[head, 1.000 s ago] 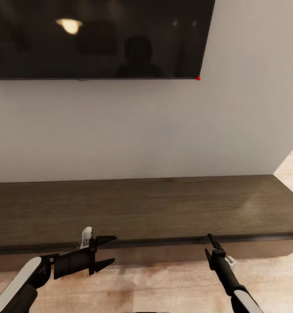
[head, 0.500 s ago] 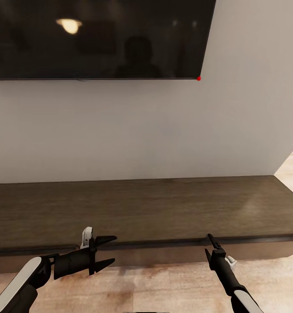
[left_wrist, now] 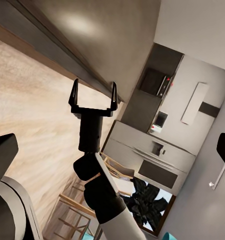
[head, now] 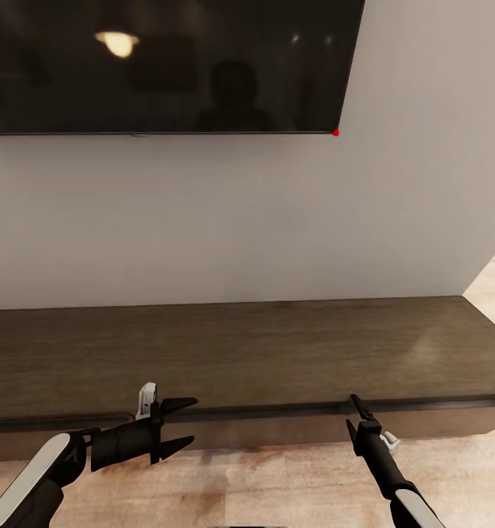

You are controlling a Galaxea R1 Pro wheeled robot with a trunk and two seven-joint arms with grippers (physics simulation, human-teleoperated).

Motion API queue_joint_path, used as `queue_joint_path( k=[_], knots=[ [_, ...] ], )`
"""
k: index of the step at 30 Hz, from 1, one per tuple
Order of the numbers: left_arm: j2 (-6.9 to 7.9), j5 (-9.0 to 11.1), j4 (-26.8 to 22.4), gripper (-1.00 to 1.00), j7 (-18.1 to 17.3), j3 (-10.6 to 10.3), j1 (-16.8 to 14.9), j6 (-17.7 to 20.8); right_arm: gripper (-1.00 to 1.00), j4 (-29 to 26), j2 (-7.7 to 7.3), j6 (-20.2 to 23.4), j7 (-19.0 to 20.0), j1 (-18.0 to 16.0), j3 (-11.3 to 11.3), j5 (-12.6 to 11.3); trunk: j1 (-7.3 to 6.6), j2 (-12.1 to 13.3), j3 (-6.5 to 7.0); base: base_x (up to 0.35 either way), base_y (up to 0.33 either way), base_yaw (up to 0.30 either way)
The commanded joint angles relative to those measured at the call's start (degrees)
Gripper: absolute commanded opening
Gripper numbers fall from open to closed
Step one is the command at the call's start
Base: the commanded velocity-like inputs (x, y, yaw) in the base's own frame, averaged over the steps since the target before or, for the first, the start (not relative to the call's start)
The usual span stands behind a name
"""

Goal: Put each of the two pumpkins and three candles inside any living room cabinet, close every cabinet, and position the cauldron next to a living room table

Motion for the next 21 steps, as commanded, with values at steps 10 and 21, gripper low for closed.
queue_joint_path(
  k=[10,21],
  knots=[
    [0.04,0.6,0.0,1.00,0.5,-0.1,0.0,0.0,-1.00,0.0,0.00,0.8,-0.2,0.0,-0.1,-0.6,-0.01,0.0,-0.04,-0.009,0.000,0.000],
    [0.03,0.6,0.0,1.00,0.5,-0.1,0.0,0.0,-1.00,0.0,0.00,0.9,-0.2,0.0,-0.1,-0.7,-0.01,0.0,-0.04,-0.064,0.000,0.000]
  ],
)
